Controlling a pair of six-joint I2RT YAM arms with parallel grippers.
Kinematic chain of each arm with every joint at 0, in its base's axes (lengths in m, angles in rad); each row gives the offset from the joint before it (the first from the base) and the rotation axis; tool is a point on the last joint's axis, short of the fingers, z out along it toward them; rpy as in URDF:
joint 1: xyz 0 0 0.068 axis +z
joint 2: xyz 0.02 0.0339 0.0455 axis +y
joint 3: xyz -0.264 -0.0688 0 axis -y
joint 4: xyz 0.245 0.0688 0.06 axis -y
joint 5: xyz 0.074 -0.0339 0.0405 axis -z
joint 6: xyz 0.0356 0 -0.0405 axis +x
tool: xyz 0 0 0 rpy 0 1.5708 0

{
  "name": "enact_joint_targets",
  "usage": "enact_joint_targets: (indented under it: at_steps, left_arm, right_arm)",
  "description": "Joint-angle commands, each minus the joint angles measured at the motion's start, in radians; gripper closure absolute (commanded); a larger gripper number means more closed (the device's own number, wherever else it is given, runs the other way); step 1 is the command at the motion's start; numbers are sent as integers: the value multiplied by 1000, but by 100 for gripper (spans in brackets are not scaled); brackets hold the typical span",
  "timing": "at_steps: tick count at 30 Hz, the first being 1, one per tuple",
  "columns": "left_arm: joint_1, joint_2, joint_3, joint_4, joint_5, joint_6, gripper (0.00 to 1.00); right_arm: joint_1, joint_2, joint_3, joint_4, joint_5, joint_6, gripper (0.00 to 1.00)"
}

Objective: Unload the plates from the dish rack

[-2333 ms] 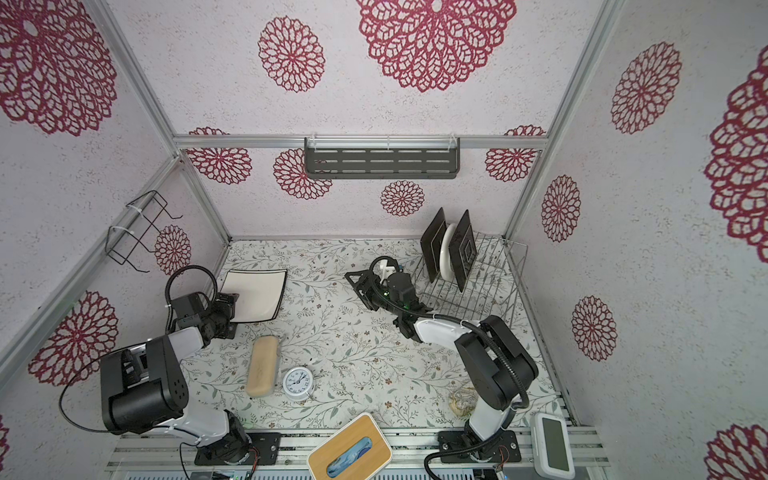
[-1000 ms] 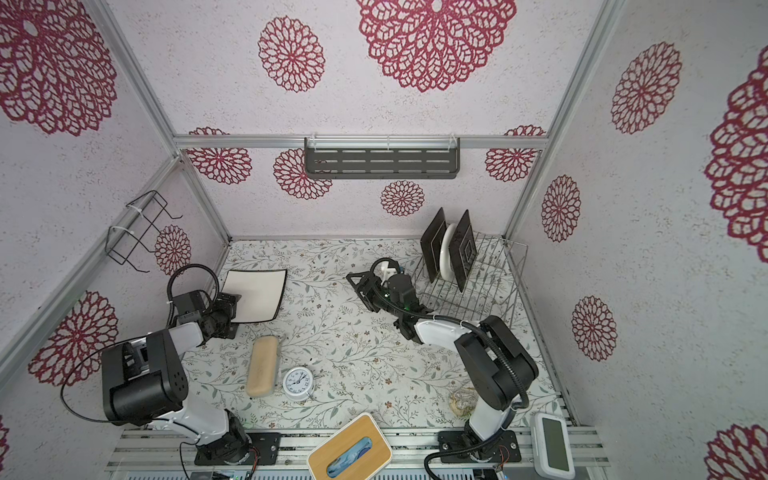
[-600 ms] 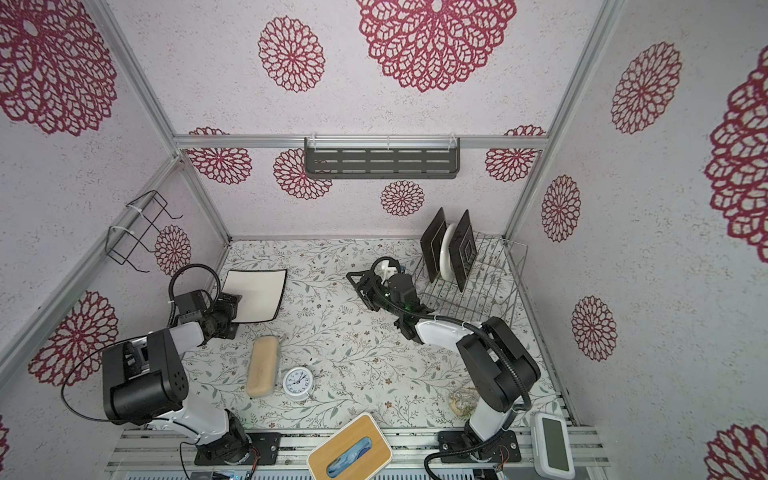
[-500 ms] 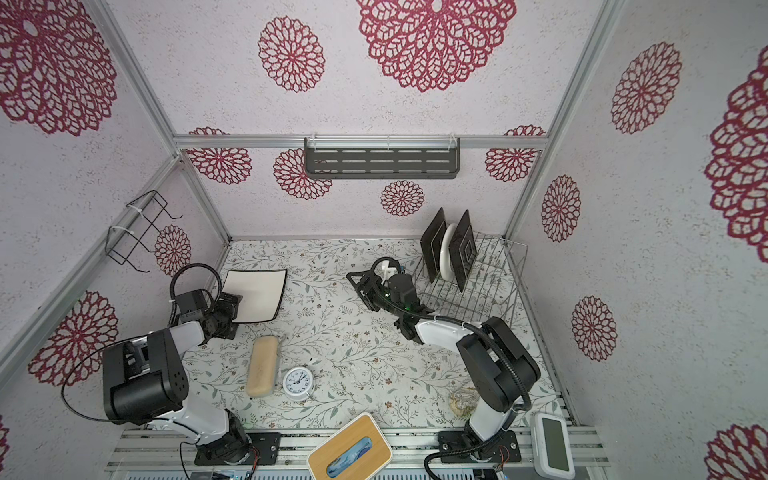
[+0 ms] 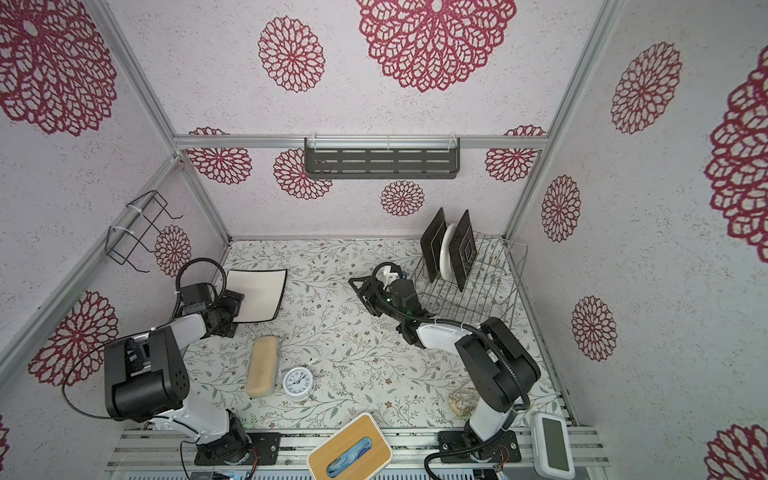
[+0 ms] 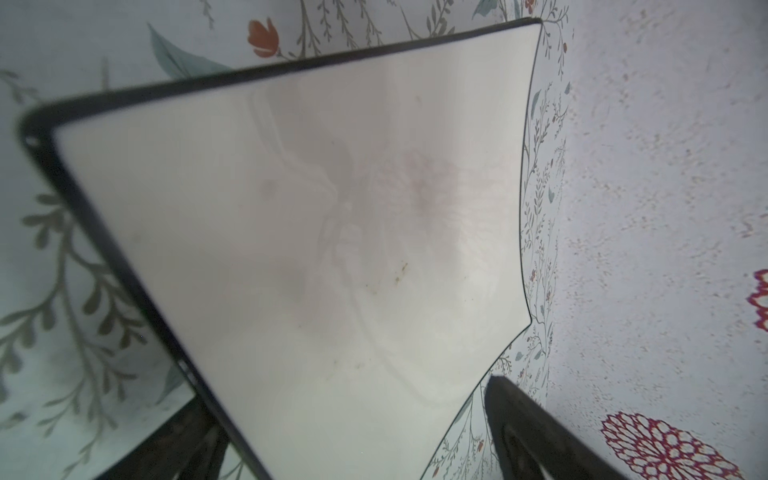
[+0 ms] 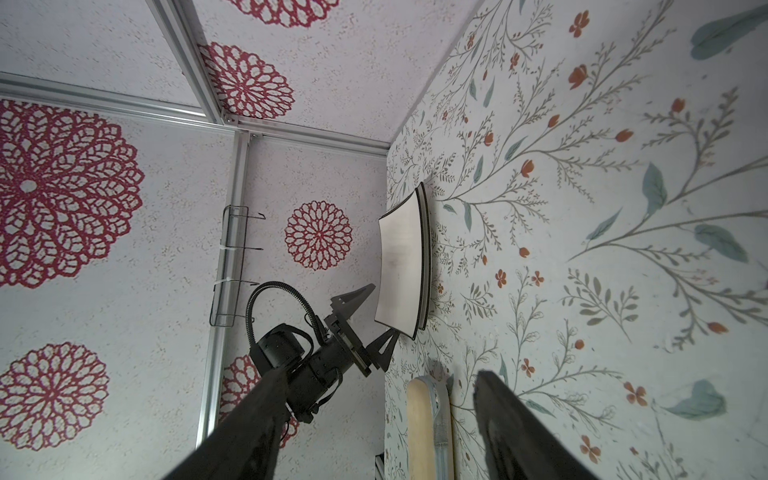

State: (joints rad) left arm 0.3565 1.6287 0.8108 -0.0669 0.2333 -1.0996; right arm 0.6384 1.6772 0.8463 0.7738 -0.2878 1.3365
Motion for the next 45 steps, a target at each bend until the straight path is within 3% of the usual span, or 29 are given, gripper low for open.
enact_joint_targets:
  at_steps: [1, 28, 45]
  left_arm:
    - [-13, 10, 34, 9, -10, 17, 3]
    - [-45, 42, 92, -86, -70, 20, 3]
    - [-40, -215, 2, -143, -63, 84, 3]
  right_arm:
    - [-3, -36, 16, 59, 13, 11, 26]
    - [-6, -59, 23, 48, 12, 6, 26]
    - [-6, -110, -13, 30, 29, -17, 26]
